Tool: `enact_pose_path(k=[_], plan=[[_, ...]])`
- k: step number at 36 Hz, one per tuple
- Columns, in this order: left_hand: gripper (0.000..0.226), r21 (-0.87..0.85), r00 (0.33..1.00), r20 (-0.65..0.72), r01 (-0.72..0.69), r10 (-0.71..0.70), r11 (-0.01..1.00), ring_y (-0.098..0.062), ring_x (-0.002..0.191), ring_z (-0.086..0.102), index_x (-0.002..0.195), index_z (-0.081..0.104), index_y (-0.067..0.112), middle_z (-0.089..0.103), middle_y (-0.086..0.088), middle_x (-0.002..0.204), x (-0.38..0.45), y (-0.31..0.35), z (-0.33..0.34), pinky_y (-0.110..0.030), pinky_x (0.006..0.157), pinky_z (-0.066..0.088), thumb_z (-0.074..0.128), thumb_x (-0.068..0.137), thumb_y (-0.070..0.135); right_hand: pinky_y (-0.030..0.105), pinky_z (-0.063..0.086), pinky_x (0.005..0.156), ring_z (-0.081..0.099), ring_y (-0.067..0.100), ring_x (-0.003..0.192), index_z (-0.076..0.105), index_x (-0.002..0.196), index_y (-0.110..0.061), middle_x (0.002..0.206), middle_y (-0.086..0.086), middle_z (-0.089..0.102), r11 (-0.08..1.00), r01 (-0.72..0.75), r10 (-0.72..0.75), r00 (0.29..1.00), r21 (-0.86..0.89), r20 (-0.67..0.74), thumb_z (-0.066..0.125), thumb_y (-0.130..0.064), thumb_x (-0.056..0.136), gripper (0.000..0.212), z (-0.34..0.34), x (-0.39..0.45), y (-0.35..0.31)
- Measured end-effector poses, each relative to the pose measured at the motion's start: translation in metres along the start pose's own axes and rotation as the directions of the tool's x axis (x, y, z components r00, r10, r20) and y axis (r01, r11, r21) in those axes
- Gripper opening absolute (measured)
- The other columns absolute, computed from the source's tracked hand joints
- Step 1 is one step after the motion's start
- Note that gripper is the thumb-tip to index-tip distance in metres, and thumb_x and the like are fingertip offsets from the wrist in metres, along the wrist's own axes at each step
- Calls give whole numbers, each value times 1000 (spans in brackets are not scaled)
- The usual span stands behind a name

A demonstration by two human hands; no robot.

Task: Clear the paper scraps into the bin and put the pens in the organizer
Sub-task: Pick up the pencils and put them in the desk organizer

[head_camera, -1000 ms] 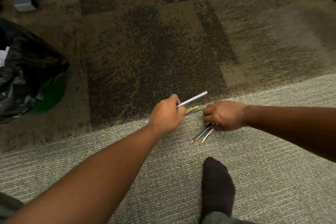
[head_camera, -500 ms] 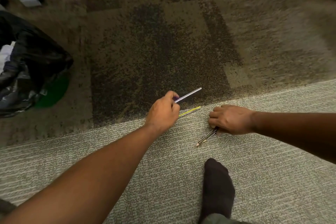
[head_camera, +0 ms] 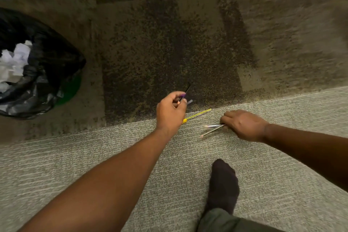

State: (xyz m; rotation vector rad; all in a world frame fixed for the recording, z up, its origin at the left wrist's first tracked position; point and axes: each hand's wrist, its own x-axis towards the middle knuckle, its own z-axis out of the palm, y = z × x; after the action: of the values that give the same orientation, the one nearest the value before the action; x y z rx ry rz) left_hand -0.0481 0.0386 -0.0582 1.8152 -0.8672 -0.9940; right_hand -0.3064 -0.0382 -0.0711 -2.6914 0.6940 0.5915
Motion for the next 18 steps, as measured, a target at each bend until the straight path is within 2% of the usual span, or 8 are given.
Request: enact_pose_path(k=[3, 5, 10, 12, 15, 18], plan=[[17, -70, 999, -17, 47, -48, 996, 4, 66, 61, 104, 71, 22, 65, 12, 77, -8, 20, -9, -14, 63, 48, 66, 90, 14, 27, 36, 66, 47, 13, 78, 52, 107, -22, 93, -4, 55, 993, -81, 84, 996, 91, -29, 32, -36, 100, 25, -26, -1, -7], [16, -81, 997, -37, 69, -72, 994, -8, 74, 67, 105, 71, 20, 70, 6, 82, -14, 36, -18, -21, 68, 54, 65, 91, 16, 31, 40, 64, 49, 16, 75, 49, 100, -21, 89, -2, 52, 979, -123, 134, 989, 164, -57, 28, -39, 100, 28, -48, -3, -15], [22, 11, 989, -146, 23, -21, 1000, -8, 70, 55, 106, 73, 12, 67, -7, 89, -31, 83, -44, -26, 69, 49, 63, 92, 28, 33, 40, 63, 51, 18, 73, 47, 95, -19, 87, -2, 48, 928, -200, 250, 960, 313, -127, 38, -29, 100, 14, -106, -10, -42], [21, 5, 984, -174, 36, -35, 999, -8, 72, 54, 103, 72, 15, 64, -4, 91, -40, 108, -56, -27, 71, 49, 61, 93, 31, 32, 38, 64, 50, 17, 73, 47, 95, -20, 88, -3, 47, 910, -213, 280, 949, 357, -147, 40, -28, 100, 12, -131, -17, -55], [18, -107, 980, -159, 105, -121, 989, -10, 69, 53, 96, 66, 18, 63, 2, 82, -57, 150, -73, -30, 66, 48, 56, 97, 32, 29, 33, 65, 47, 14, 73, 42, 91, -27, 87, -6, 47, 868, -245, 341, 926, 432, -160, 42, -26, 100, 9, -170, -31, -76], [14, -221, 968, -151, 166, -202, 961, -11, 73, 63, 99, 64, 19, 70, 0, 87, -72, 194, -88, -27, 65, 54, 54, 98, 29, 30, 32, 60, 48, 13, 68, 41, 88, -28, 81, -7, 50, 805, -266, 404, 900, 530, -163, 41, -29, 101, 12, -212, -48, -97]])
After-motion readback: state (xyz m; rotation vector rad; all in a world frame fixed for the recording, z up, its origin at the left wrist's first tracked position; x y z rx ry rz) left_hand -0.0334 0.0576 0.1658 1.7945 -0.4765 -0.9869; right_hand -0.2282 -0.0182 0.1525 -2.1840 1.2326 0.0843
